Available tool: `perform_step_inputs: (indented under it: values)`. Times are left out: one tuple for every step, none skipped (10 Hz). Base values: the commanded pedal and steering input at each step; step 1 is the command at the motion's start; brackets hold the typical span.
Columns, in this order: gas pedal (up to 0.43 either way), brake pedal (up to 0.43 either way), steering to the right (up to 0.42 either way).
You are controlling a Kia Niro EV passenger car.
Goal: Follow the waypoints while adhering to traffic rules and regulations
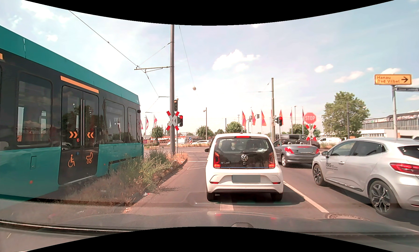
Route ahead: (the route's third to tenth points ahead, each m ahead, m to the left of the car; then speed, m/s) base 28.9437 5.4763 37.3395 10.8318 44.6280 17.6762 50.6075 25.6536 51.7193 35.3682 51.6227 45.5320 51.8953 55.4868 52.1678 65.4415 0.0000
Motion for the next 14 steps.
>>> perform_step_inputs:
  values:
    - [0.000, 0.226, -0.013]
    - [0.000, 0.226, -0.013]
    - [0.000, 0.226, -0.013]
    - [0.000, 0.226, -0.013]
    - [0.000, 0.226, -0.013]
    - [0.000, 0.226, -0.013]
    - [0.000, 0.226, -0.013]
    - [0.000, 0.226, -0.013]
    - [0.000, 0.226, -0.013]
    - [0.000, 0.226, -0.013]
    - [0.000, 0.226, -0.013]
    - [0.000, 0.226, -0.013]
    - [0.000, 0.226, -0.013]
    - [0.000, 0.226, -0.013]
